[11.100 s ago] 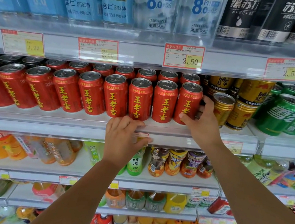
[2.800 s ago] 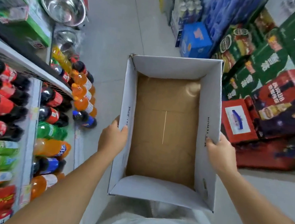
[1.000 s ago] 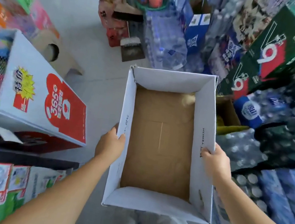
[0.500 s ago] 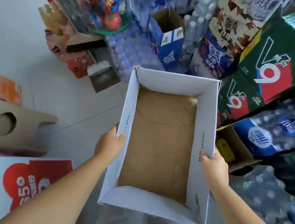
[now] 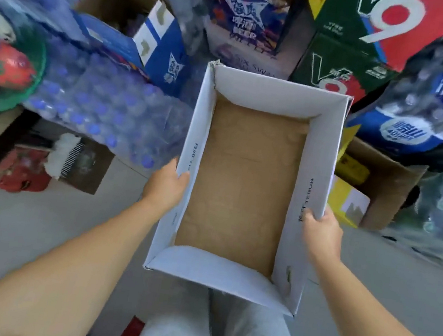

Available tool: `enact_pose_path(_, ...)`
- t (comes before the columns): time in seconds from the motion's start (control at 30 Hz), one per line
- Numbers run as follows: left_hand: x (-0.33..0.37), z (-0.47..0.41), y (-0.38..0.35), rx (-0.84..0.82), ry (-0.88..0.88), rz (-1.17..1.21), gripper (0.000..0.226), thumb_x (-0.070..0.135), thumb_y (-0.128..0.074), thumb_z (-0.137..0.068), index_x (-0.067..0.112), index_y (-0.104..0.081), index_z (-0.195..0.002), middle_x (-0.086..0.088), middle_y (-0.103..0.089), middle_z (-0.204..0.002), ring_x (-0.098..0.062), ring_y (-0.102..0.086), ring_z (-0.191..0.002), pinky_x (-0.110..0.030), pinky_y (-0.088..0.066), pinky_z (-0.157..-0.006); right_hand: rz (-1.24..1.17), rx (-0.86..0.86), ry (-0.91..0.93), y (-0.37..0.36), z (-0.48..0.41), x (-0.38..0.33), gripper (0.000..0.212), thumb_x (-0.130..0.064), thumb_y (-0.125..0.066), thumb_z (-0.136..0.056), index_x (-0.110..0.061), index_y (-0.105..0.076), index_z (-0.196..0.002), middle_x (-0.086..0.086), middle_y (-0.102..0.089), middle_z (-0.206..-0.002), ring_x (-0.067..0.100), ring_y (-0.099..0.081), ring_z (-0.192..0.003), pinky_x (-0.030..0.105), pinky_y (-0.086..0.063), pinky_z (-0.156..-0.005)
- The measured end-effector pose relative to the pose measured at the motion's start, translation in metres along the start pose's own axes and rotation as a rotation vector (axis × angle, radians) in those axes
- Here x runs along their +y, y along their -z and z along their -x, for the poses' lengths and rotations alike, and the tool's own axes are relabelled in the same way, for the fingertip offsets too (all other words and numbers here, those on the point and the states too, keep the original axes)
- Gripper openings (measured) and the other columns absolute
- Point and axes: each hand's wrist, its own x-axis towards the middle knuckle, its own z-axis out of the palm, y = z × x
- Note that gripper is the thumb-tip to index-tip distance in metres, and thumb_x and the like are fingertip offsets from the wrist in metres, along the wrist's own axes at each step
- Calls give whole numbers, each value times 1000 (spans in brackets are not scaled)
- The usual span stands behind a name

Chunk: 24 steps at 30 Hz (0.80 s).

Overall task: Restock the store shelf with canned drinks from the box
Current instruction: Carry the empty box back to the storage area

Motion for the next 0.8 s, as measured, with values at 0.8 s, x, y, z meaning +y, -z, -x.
enact_pose_path(0.8,-88,-324,-243,-66,-132,-139,36,20,-50,-97,15,-58,-131,-16,-66,-117,-35,-62,-107,-45,-52,-92,-30,77,-232,-246,-278,137,39,-26,-47,-96,-24,-51,-135,11,-63,-123,35,-59,-106,34,-46,-82)
